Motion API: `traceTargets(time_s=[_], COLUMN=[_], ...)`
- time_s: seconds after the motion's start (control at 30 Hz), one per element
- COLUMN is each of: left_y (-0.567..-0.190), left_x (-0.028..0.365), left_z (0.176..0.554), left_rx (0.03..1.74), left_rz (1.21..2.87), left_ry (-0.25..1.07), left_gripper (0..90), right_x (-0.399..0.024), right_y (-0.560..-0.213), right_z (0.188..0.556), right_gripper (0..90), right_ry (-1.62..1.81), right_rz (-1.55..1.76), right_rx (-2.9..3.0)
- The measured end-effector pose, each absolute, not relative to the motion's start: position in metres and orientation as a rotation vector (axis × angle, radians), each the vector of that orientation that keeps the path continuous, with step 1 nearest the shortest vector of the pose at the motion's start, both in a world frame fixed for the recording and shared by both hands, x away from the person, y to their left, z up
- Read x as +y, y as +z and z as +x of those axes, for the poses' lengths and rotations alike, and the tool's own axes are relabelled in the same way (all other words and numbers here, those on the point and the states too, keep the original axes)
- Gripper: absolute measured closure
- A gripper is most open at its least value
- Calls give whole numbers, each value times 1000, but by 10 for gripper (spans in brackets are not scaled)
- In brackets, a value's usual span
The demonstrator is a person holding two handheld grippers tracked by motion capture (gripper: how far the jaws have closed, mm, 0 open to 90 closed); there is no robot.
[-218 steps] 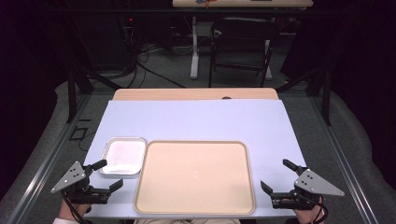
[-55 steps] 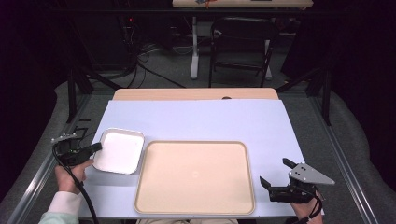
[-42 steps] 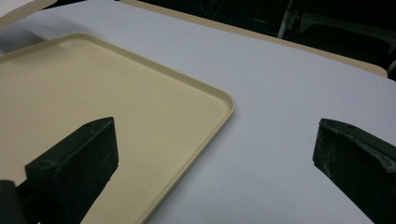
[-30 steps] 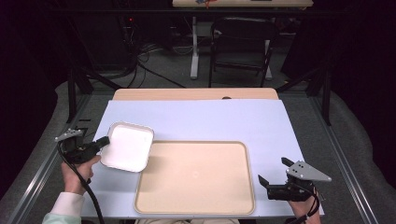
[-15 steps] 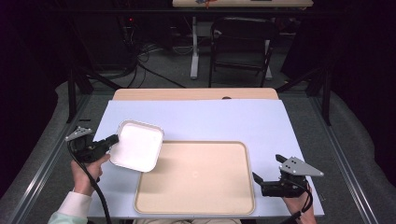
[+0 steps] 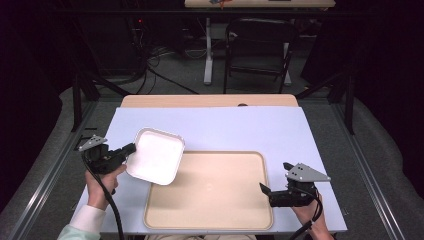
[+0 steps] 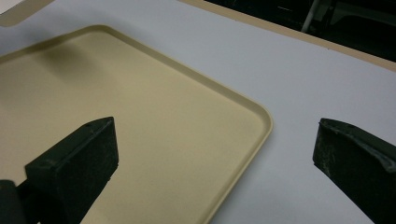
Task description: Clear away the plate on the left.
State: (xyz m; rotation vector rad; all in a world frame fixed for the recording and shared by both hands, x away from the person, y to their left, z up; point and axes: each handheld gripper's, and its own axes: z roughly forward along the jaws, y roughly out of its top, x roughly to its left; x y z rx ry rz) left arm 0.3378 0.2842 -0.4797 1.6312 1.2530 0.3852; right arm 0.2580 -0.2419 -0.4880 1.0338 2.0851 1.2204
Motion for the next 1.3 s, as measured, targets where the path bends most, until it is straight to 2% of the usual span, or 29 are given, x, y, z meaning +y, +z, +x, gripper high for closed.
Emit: traceTargets(time_s=[0.63,1.3], left_y=[-480,-483], left_x=[236,192], left_z=[338,339], left_rx=[1141,1075], left_rz=[1706,1696], left_ry=[366,316], left_gripper=[882,882], right_x=[-212,-171], right_y=[-487,-489], right_z=[274,292], right_gripper=[0,0], right_ry=[1273,1335], right_rz=[986,970], right_rx=[2156,2250])
